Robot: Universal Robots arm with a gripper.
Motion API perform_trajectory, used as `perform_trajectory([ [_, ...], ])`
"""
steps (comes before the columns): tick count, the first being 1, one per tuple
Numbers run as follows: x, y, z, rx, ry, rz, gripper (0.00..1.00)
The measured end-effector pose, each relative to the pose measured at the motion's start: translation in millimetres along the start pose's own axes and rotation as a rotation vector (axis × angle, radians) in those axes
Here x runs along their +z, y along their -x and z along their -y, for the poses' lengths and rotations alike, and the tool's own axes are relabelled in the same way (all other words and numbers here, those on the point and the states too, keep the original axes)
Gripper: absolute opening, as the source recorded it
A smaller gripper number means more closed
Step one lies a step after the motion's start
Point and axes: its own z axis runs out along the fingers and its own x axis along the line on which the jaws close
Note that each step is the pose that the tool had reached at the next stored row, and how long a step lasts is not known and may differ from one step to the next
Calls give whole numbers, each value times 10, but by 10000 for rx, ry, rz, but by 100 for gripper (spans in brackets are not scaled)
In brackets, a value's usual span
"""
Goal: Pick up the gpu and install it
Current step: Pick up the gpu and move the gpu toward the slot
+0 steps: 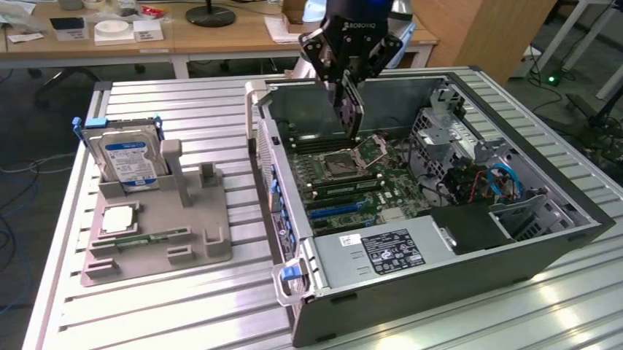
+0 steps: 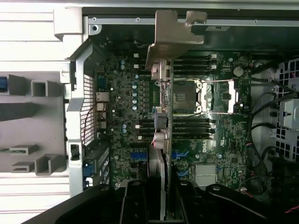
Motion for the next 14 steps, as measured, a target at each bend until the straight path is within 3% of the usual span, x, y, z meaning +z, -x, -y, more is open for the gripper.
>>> perform_trajectory([
  [14, 25, 296, -9, -16, 0, 34, 27],
])
